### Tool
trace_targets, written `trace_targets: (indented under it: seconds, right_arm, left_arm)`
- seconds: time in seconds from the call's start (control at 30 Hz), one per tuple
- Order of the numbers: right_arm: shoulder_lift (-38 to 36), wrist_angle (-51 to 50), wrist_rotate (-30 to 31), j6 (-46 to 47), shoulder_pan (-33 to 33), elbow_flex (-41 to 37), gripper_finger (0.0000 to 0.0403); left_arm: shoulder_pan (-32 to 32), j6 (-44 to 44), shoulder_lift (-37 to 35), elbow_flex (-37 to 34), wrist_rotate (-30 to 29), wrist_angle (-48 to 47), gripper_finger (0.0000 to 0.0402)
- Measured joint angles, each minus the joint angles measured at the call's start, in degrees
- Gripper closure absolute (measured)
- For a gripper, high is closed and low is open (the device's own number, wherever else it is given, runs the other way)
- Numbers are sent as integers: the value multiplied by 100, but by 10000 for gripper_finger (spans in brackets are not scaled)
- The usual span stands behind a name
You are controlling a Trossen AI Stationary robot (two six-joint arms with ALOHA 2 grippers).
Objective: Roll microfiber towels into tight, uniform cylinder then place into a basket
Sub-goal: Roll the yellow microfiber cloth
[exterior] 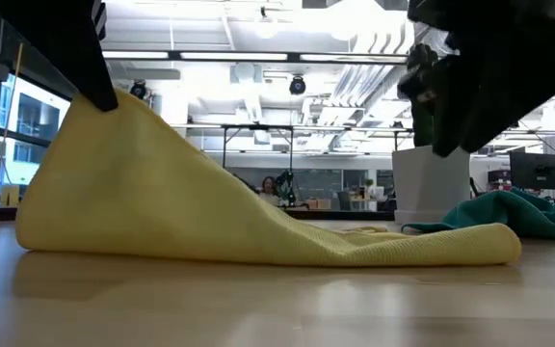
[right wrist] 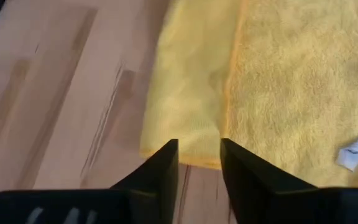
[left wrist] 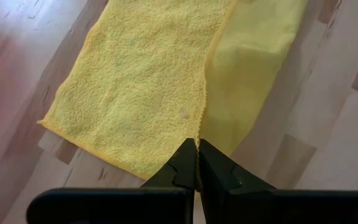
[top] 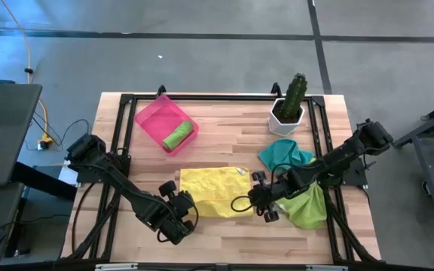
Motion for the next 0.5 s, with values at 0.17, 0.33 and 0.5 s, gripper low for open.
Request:
trace_targets:
  seconds: [0.17, 0.33, 0.5]
  right_arm:
    - [0, 492, -18, 838, -267, -322, 261]
    - [0, 1109, -260, 2058, -630, -826, 258]
    - [0, 2118, -897, 2972, -921, -1467, 258]
  left_arm:
    - [-14, -7, 2, 0, 6, 3, 401]
    - [-80, -17, 2, 0, -2, 7, 401]
    - [-96, -17, 2, 0, -9, 9, 401]
